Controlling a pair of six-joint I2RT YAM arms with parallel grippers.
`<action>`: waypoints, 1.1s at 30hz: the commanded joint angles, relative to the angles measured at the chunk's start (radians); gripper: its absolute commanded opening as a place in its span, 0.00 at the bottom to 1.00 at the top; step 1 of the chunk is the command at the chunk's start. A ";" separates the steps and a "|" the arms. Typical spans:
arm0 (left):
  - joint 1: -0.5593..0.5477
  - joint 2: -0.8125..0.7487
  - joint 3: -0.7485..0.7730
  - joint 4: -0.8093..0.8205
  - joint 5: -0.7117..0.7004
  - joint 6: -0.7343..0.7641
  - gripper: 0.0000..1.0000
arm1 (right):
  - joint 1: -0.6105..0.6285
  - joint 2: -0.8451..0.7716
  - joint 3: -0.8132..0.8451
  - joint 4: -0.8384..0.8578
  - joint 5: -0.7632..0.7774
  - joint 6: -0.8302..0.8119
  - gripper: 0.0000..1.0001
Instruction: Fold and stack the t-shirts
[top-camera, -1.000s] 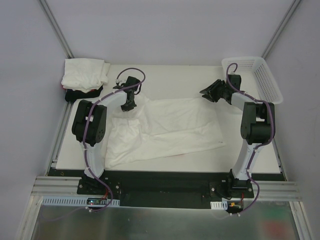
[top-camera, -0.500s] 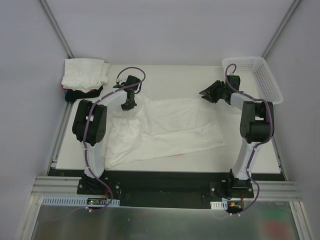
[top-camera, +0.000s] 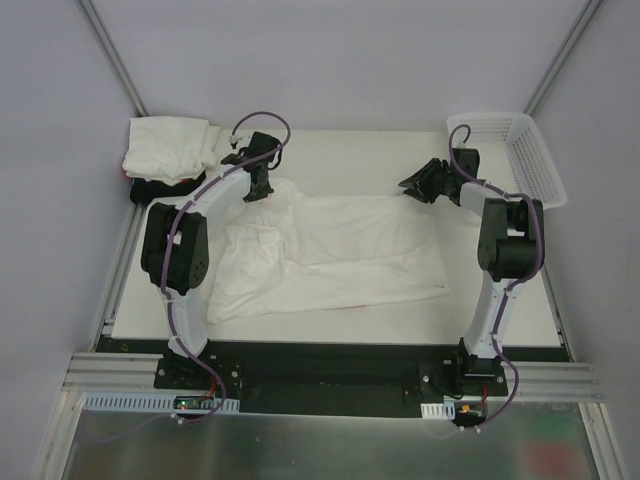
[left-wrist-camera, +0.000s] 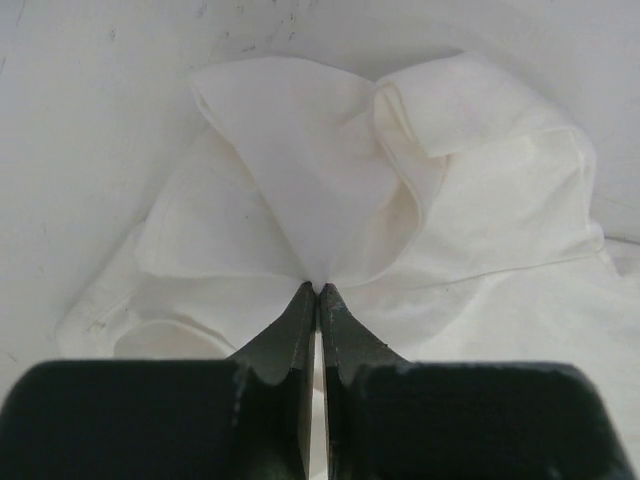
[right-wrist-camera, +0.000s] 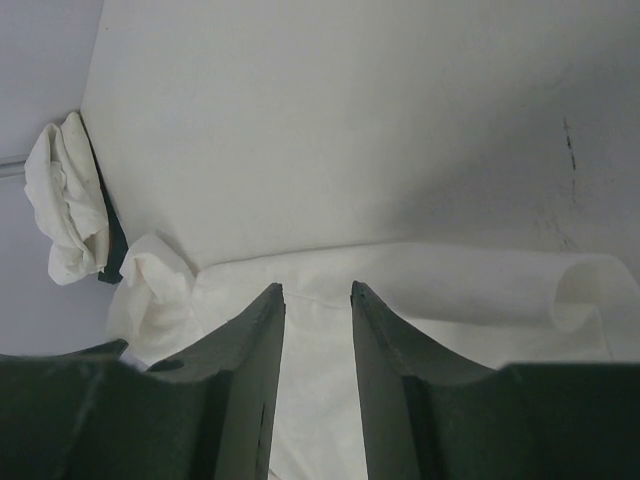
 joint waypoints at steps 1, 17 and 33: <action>-0.006 -0.056 0.027 -0.019 -0.031 0.020 0.00 | -0.033 0.023 0.027 -0.048 0.012 0.001 0.36; -0.003 -0.028 0.008 -0.018 -0.010 0.008 0.01 | -0.053 -0.037 -0.016 -0.044 0.012 -0.001 0.36; -0.001 0.068 0.021 -0.016 0.003 0.008 0.06 | -0.069 -0.064 -0.039 -0.022 0.010 0.012 0.36</action>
